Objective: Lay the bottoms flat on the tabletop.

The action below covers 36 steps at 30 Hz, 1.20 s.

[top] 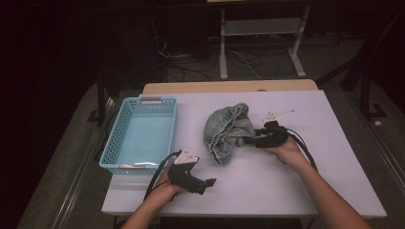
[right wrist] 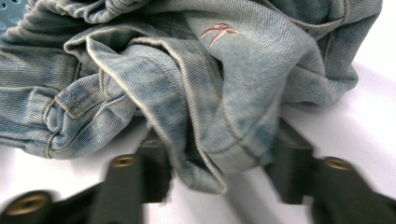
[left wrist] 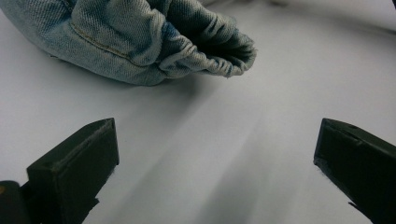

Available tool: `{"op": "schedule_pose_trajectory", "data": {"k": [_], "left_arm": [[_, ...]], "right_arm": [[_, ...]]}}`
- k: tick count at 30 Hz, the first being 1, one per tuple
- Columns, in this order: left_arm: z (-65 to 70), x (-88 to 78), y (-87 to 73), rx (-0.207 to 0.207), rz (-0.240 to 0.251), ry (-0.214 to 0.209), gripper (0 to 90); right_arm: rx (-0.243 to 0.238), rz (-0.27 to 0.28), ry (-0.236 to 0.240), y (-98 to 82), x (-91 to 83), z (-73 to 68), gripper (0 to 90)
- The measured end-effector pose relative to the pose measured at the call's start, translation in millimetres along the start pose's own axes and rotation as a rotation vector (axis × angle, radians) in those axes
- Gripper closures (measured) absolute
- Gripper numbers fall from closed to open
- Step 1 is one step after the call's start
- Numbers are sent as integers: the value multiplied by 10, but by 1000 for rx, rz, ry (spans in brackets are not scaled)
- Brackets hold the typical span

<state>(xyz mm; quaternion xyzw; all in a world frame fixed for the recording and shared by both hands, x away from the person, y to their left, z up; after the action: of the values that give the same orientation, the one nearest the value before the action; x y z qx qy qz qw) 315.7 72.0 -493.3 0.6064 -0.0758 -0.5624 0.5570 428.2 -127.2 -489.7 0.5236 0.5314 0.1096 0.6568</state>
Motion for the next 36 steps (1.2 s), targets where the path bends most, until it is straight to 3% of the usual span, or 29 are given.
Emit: {"op": "schedule_pose_trajectory", "data": {"k": [3,7,23,29,36], "left_arm": [[6,1,1,1,1,0,0],[6,-1,3,0,3,-1,0],[9,-11,5,2,3,-4,0],[9,-16,9,-2,8,-6,0],[12,-17,11,-3,9,-8,0]], "right_arm": [[0,5,5,8,-20,-1,642],[-4,1,8,15,-50,-10,687],[-2,40,-32,108,-379,23,727],[0,66,-56,132,-594,24,738],[9,30,-91,-5,-774,61,740]]}}
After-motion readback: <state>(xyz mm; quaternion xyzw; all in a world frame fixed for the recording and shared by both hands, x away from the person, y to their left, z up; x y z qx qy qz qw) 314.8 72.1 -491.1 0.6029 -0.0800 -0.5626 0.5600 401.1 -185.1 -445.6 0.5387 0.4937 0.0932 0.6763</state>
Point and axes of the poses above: each handheld gripper's, and its own axes: x roughly forward along the jaws, y roughly out of its top, z roughly to its right, the point moved 9 cm from there along x, roughly forward along the jaws, and after that the axes turned 7 degrees about -x, right-handed, at the moved point
